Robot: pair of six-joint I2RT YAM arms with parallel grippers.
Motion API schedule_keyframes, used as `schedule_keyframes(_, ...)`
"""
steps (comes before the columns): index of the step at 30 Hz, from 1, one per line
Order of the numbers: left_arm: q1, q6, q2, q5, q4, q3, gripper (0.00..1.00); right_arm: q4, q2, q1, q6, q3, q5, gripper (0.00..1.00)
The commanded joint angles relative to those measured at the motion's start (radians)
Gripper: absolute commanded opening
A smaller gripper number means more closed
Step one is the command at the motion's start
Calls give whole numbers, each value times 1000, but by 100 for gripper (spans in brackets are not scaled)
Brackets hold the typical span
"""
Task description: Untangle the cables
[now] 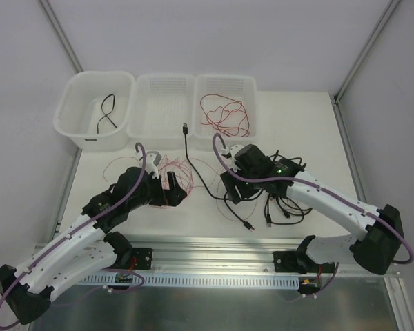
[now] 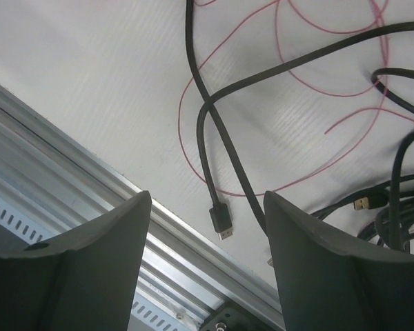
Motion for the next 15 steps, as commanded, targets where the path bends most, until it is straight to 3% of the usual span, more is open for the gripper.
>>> schedule_keyframes(1, -23, -16, 28, 1, 34, 28, 99, 53, 103, 38, -68, 9, -43, 70)
schedule_keyframes(7, -62, -22, 47, -33, 39, 4, 99, 96, 258, 59, -160, 35, -33, 70)
schedule_keyframes(15, -65, -48, -68, -73, 39, -53, 99, 171, 416, 81, -186, 46, 30, 67)
